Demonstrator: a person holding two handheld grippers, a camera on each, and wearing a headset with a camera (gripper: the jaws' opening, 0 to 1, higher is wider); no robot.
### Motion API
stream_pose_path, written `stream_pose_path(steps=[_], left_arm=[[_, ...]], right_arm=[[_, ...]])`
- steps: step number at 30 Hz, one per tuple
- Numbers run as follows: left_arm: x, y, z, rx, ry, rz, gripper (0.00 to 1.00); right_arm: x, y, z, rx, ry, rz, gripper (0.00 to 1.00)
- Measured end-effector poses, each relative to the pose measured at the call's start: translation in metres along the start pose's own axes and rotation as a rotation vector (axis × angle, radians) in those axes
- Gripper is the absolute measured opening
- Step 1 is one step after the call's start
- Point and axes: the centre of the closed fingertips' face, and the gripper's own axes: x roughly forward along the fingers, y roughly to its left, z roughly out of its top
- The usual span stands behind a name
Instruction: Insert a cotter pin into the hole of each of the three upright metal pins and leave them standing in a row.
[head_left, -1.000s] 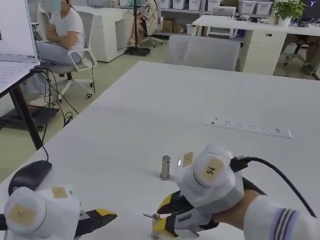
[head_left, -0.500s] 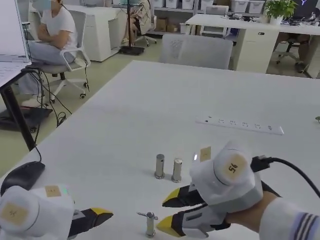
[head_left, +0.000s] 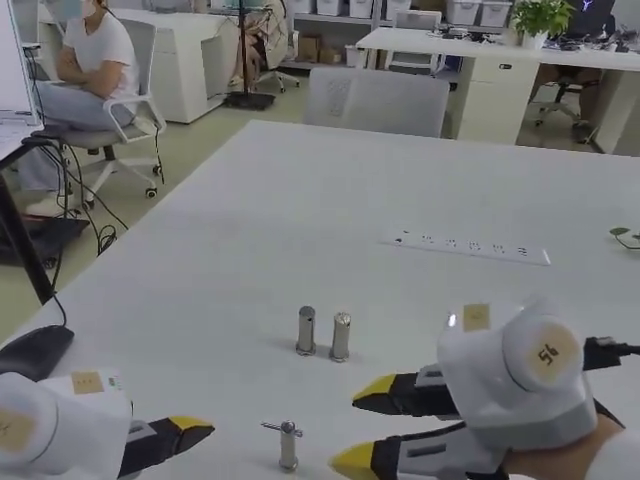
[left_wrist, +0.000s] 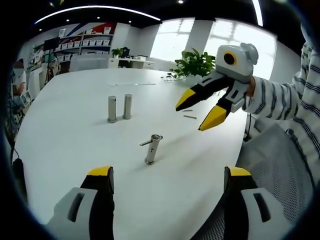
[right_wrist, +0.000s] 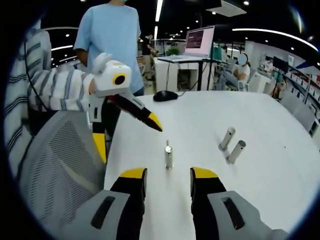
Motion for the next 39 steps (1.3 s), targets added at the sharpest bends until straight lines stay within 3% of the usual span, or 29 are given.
stream_pose_path(steps=[10, 16, 26, 39], left_arm=[[0.001, -0.001, -0.001, -0.007, 0.001, -0.01, 0.91], [0.001, -0.001, -0.002, -0.01, 0.005, -0.015, 0.91], [0.002, -0.003, -0.001, -0.011, 0.003, -0.022, 0.91], [0.003, -0.006, 0.0, -0.006, 0.008, -0.029, 0.91]], right_arm=[[-0.017, -0.005, -0.009, 0.059, -0.033, -0.061, 0.4], [-0.024, -0.017, -0.01, 0.079, -0.043, -0.096, 0.42], [-0.03, -0.048, 0.008, 0.029, -0.043, -0.13, 0.43], [-0.02, -0.078, 0.034, -0.028, -0.055, -0.136, 0.43]])
